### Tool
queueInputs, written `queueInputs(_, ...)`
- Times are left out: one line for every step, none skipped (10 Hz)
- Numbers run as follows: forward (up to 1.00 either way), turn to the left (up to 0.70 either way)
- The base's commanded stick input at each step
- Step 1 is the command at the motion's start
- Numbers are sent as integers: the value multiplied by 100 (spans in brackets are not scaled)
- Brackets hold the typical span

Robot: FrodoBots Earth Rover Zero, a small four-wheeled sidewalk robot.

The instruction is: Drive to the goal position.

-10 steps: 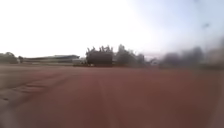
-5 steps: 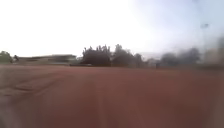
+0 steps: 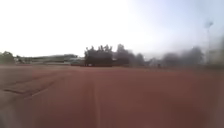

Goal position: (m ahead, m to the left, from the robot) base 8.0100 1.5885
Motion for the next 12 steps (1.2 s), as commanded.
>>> queueInputs(70,0)
queueInputs(70,0)
queueInputs(70,0)
queueInputs(70,0)
queueInputs(70,0)
queueInputs(70,0)
queueInputs(70,0)
queueInputs(70,0)
queueInputs(70,0)
queueInputs(70,0)
queueInputs(70,0)
queueInputs(70,0)
